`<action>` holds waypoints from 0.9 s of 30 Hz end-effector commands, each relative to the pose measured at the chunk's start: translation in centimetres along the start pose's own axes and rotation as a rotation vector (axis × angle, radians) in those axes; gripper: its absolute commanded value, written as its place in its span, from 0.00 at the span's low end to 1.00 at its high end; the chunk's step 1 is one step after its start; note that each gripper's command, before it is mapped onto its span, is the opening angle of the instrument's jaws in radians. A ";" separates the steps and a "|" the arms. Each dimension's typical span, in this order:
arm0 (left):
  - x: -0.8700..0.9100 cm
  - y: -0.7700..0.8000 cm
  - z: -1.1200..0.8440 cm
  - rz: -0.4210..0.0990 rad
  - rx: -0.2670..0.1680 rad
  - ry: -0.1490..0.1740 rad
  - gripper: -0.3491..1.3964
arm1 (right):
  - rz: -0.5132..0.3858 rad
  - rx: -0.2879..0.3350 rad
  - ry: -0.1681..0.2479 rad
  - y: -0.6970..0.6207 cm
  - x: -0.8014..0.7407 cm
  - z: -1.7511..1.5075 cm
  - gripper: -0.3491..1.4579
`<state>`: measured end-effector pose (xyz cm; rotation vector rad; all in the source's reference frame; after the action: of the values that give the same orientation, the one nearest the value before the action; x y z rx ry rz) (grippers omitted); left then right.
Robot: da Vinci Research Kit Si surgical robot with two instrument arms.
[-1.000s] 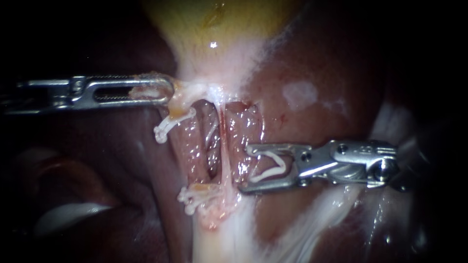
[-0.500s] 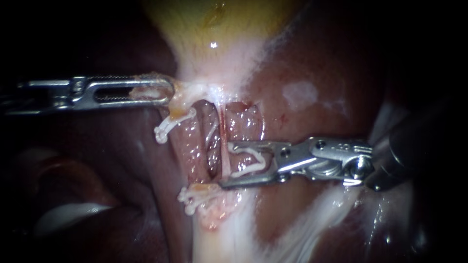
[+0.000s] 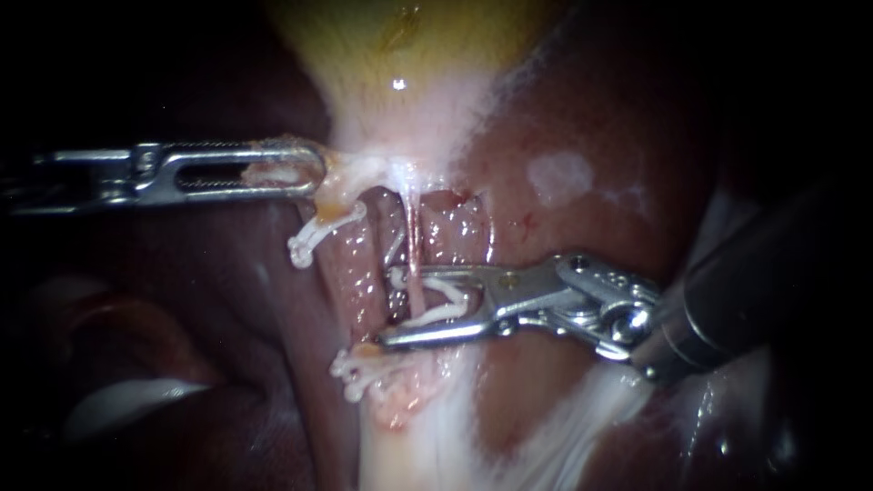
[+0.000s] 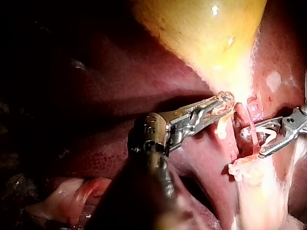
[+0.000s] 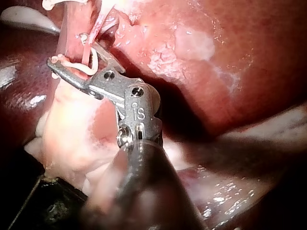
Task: Clipping first clip right tube
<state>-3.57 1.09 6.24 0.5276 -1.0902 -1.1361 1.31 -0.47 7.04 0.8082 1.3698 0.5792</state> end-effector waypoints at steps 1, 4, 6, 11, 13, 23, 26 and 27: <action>0.00 0.00 0.00 0.000 -0.001 0.000 0.00 | 0.009 0.010 0.008 -0.01 0.00 0.00 0.46; 0.00 0.00 0.00 0.000 0.000 0.000 0.00 | 0.029 0.038 0.025 -0.02 0.00 0.00 0.45; 0.00 0.01 0.01 0.000 0.000 0.000 0.00 | 0.037 0.056 0.026 -0.03 -0.02 0.01 0.45; 0.02 0.01 0.02 0.001 -0.001 -0.001 0.00 | 0.068 0.082 0.015 -0.04 -0.13 0.06 0.44; 0.02 0.01 0.02 0.001 -0.002 -0.001 0.00 | 0.081 0.099 0.008 -0.05 -0.21 0.10 0.44; 0.03 0.01 0.04 0.002 -0.002 -0.002 0.00 | 0.109 0.155 -0.015 -0.07 -0.40 0.20 0.42; 0.03 0.01 0.04 0.002 -0.002 -0.002 0.00 | 0.109 0.156 -0.012 -0.07 -0.39 0.20 0.41; 0.03 0.01 0.04 0.002 -0.002 -0.002 0.00 | 0.110 0.158 -0.009 -0.07 -0.39 0.19 0.41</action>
<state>-3.60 1.07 6.28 0.5238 -1.0908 -1.1361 1.45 -0.85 7.23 1.0207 1.3811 0.5547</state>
